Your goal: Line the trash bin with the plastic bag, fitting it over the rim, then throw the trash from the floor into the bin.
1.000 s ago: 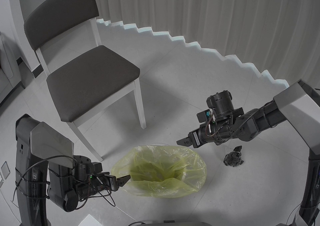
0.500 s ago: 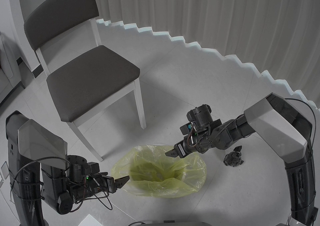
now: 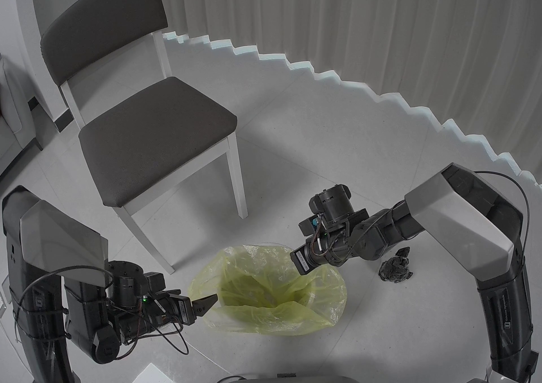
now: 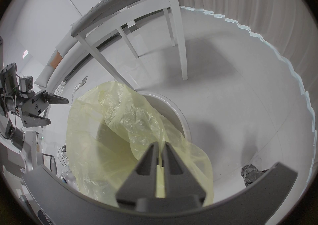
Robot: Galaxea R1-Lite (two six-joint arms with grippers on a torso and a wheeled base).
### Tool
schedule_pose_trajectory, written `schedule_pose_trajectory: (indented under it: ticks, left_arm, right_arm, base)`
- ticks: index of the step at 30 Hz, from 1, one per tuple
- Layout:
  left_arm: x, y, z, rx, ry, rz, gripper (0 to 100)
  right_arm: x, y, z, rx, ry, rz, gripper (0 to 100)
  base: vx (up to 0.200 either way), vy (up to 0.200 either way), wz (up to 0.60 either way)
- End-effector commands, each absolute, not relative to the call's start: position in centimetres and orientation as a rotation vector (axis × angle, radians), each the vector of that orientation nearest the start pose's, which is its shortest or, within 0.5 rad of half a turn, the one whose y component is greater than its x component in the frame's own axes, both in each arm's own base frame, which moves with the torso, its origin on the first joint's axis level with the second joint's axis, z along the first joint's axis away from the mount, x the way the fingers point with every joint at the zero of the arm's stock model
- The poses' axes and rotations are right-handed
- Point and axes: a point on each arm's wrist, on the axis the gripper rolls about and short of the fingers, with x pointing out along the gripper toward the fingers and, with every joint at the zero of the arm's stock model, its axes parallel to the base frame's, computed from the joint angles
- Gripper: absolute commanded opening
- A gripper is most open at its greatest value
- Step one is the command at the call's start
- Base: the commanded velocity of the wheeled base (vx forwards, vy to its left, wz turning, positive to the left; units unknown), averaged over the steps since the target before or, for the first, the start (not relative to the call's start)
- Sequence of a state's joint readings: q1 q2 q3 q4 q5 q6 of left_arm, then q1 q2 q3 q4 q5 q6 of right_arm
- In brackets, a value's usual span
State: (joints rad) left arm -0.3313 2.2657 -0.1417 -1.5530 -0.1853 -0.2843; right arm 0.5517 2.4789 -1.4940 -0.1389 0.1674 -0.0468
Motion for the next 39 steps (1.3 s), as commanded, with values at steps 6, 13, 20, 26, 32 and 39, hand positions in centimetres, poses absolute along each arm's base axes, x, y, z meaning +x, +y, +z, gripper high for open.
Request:
schedule_pose_trajectory:
  ticks: [6, 13, 20, 26, 32, 39]
  left_arm:
    - [23.4, -8.4, -0.8, -0.234, 0.619, -0.415, 100]
    - [23.3, -8.3, -0.8, -0.235, 0.627, -0.413, 100]
    - [23.1, -8.2, -0.9, -0.234, 0.634, -0.41, 100]
    - [22.9, -8.2, -0.9, -0.233, 0.641, -0.412, 100]
    - [22.6, -8.1, -1.0, -0.232, 0.653, -0.406, 100]
    - [22.5, -8.1, -1.0, -0.239, 0.658, -0.406, 100]
  right_arm:
    - [40.0, 24.4, 4.1, -0.184, 0.735, 0.689, 0]
    - [40.8, 24.6, 5.7, -0.17, 0.676, 0.688, 0]
    - [41.9, 24.8, 5.8, -0.161, 0.642, 0.683, 0]
    - [42.6, 25.5, 5.0, -0.155, 0.63, 0.686, 0]
    - [43.1, 26.2, 4.5, -0.152, 0.615, 0.692, 0]
    - [43.6, 26.0, 2.7, -0.158, 0.639, 0.668, 0]
  base:
    - [0.0, 0.0, 0.0]
    - [0.0, 0.0, 0.0]
    - [0.0, 0.0, 0.0]
    - [0.0, 0.0, 0.0]
    - [0.0, 0.0, 0.0]
    - [0.0, 0.0, 0.0]
